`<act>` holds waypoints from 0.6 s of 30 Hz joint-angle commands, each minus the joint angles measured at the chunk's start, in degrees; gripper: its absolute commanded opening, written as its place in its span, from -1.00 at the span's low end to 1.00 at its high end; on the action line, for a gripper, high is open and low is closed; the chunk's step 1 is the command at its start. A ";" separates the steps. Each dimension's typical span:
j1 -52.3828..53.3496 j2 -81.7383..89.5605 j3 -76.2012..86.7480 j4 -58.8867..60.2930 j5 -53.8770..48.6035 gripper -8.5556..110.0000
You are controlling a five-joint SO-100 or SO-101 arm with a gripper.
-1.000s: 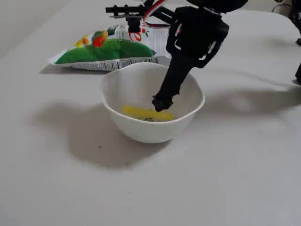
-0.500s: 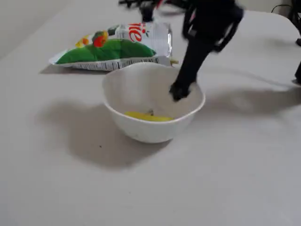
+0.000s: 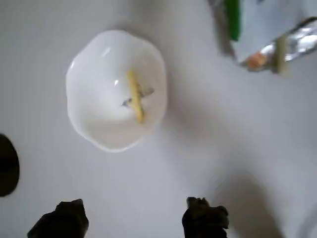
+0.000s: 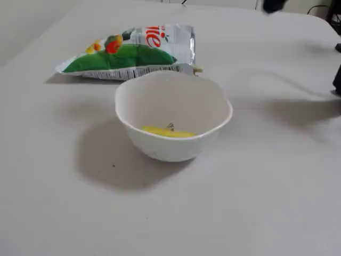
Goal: Pick up veggie straw from inside of open veggie straw packet and place it inside the bowl on the left side of the veggie straw packet
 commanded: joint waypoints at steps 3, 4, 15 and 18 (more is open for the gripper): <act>9.93 20.48 8.88 1.14 2.90 -0.48; 11.43 22.76 9.93 1.23 4.22 -0.50; 17.67 42.45 26.54 -2.99 20.39 -0.86; 16.00 45.09 32.26 -5.36 25.05 -0.86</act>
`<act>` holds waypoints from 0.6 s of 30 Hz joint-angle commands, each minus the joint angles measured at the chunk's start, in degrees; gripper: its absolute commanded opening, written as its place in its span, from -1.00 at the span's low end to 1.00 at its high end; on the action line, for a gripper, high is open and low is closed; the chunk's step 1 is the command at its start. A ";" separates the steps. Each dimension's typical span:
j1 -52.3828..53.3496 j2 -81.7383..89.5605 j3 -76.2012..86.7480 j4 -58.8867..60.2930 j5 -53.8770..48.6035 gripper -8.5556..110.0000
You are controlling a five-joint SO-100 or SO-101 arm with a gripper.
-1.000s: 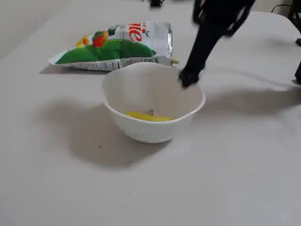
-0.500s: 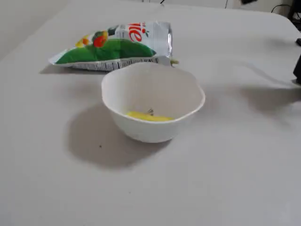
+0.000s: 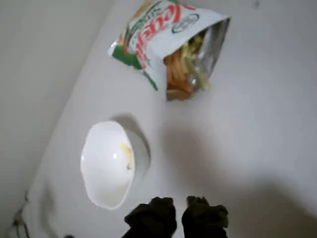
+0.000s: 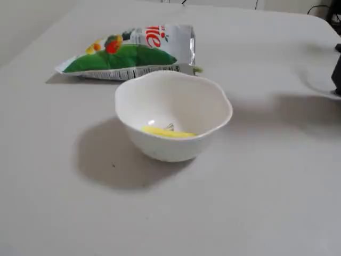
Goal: Pick up veggie straw from inside of open veggie straw packet and place it inside the bowl on the left side of the veggie straw packet
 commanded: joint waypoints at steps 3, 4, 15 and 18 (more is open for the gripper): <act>-4.04 7.56 11.34 -4.75 7.65 -0.86; -5.01 9.49 13.89 -5.27 8.09 -0.86; -10.99 13.01 32.08 -12.04 13.18 -0.86; -11.34 13.01 35.33 -13.62 15.56 -0.86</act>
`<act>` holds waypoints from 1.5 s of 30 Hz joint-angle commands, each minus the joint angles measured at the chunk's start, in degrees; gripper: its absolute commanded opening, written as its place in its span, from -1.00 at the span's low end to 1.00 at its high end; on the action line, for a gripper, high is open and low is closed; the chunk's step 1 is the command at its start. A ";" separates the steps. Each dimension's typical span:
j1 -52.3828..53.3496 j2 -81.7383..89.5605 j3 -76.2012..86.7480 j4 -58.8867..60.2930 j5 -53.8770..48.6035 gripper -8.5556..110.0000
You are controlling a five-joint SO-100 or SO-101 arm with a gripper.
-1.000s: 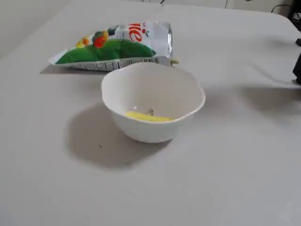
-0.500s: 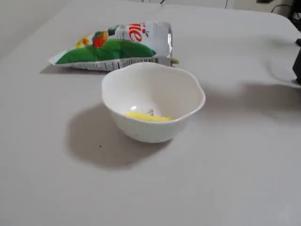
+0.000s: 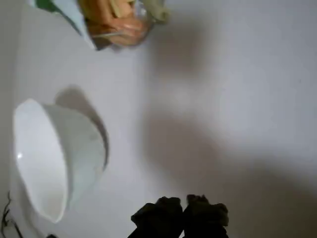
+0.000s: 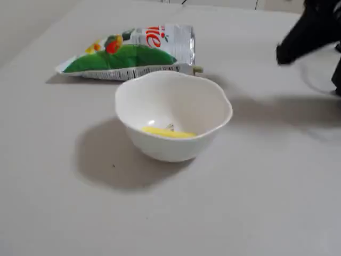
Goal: Pick up veggie straw from inside of open veggie straw packet and place it inside the bowl on the left side of the veggie straw packet
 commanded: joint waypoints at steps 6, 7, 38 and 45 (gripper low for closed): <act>-2.72 0.44 6.59 -5.54 5.01 -0.86; -3.08 0.44 6.59 -5.54 5.01 -0.86; -0.70 0.44 6.68 -5.54 8.09 -0.86; -0.70 0.44 6.68 -5.54 8.09 -0.86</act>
